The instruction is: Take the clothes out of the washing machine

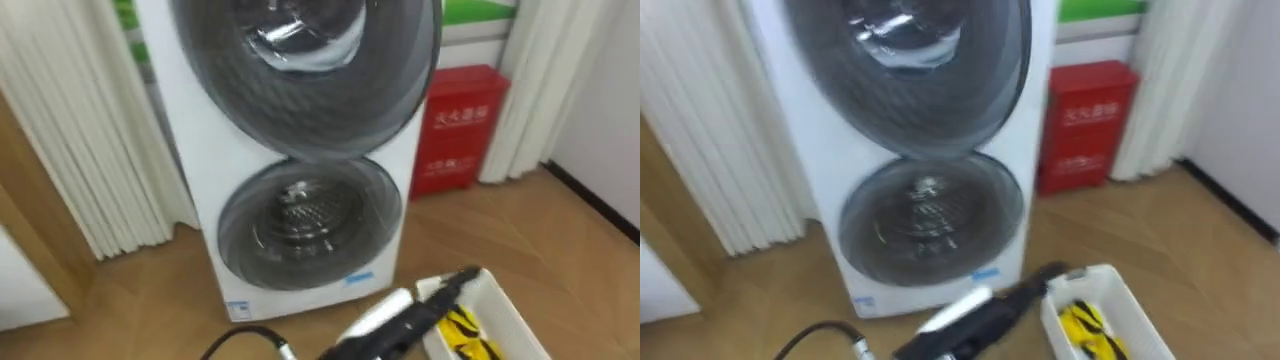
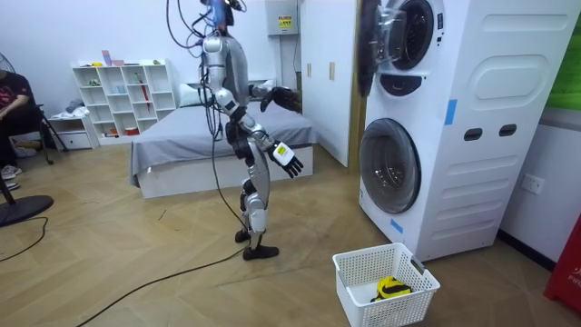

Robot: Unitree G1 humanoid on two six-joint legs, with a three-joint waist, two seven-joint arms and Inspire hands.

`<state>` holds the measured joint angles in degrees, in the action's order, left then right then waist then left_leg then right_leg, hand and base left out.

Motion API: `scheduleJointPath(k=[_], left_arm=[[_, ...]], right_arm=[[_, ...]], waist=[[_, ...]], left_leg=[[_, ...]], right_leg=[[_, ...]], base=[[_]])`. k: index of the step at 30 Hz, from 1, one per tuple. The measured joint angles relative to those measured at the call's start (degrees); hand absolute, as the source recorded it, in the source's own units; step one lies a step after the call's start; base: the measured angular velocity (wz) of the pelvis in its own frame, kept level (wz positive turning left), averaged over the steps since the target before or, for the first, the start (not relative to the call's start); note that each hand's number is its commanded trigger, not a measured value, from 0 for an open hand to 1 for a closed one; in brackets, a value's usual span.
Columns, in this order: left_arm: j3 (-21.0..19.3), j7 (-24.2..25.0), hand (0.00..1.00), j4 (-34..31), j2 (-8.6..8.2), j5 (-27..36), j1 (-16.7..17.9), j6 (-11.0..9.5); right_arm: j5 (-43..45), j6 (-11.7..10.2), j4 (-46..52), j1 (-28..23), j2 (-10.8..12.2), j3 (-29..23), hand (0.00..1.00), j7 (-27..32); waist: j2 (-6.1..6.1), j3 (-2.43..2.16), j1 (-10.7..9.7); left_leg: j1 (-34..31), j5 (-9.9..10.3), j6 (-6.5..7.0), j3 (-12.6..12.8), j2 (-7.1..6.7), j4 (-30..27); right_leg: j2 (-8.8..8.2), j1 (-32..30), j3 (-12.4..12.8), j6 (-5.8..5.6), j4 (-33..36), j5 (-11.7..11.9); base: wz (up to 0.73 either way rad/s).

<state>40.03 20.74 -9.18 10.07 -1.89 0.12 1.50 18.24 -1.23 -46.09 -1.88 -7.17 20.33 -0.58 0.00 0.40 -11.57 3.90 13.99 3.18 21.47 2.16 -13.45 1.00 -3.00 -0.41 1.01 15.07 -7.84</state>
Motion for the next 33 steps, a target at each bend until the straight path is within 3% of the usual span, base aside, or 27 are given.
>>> scheduleJointPath(k=[3,8,16,22,26,29,31,33], left_arm=[[0.8,2.0,0.00,1.6,-0.18,0.0,-0.5,0.0],[0.6,2.9,0.00,3.8,-0.08,-0.1,-0.6,0.0],[0.6,3.3,0.00,5.3,0.18,-1.2,-0.5,-0.1],[0.5,3.3,0.00,7.6,0.20,-1.1,-0.6,-0.2],[0.4,3.1,0.00,8.7,0.30,-1.2,-0.4,-0.1],[-0.1,2.0,0.00,9.8,0.37,-1.2,0.4,-0.5],[-0.9,1.1,0.00,12.3,0.34,-1.7,1.1,-1.6],[-3.9,-1.7,0.00,17.6,0.73,-4.0,4.0,-3.3]], right_arm=[[0.0,-0.5,-0.2,0.1,0.0,0.4,0.00,0.0],[0.0,-0.8,-0.2,0.1,0.1,0.4,0.00,-0.6],[-0.3,-1.2,-0.1,0.1,0.1,0.5,0.00,-0.8],[-1.0,-1.2,0.7,0.2,0.1,1.5,0.00,-1.2],[-0.9,-1.2,0.7,0.2,0.2,2.1,0.00,-2.7],[-1.0,-1.2,0.8,0.1,0.1,2.0,0.00,-3.9],[-1.0,-1.2,1.7,-0.7,0.0,1.9,0.00,-3.9],[-2.6,-2.0,2.5,-2.2,-0.1,0.7,0.00,-4.1]], waist=[[0.08,0.04,0.4],[0.60,0.34,0.7],[0.91,0.62,0.9],[0.67,0.79,1.6],[-0.16,1.26,2.6],[-0.70,1.16,2.9],[-1.07,0.79,3.7],[-1.59,0.47,5.2]], left_leg=[[0.7,0.3,-0.60,0.1,0.45,0.1],[0.9,0.3,-0.62,-2.4,0.30,0.3],[0.8,0.3,-0.64,-3.7,0.28,1.0],[1.8,0.3,-0.65,-4.4,0.30,1.8],[1.7,0.3,-0.65,-4.5,0.09,1.8],[1.7,0.4,-0.74,-4.8,-0.02,1.8],[1.8,0.4,-0.74,-5.1,-0.01,1.8],[2.6,0.4,-0.75,-5.1,0.14,1.8]], right_leg=[[0.37,0.3,0.6,0.14,-0.5,0.1],[0.82,1.0,1.8,0.14,-1.9,0.1],[1.04,1.5,1.7,0.14,-3.6,0.1],[1.25,2.1,1.7,0.14,-3.6,0.1],[1.03,2.1,1.2,0.19,-3.6,0.0],[1.01,2.7,0.3,0.34,-4.4,-0.1],[1.03,2.7,0.2,0.34,-4.3,-0.1],[1.12,3.5,0.2,0.45,-4.3,0.0]], base=[[-0.30],[-0.23],[-0.01],[0.01],[0.04],[0.12],[0.05],[-0.02]])
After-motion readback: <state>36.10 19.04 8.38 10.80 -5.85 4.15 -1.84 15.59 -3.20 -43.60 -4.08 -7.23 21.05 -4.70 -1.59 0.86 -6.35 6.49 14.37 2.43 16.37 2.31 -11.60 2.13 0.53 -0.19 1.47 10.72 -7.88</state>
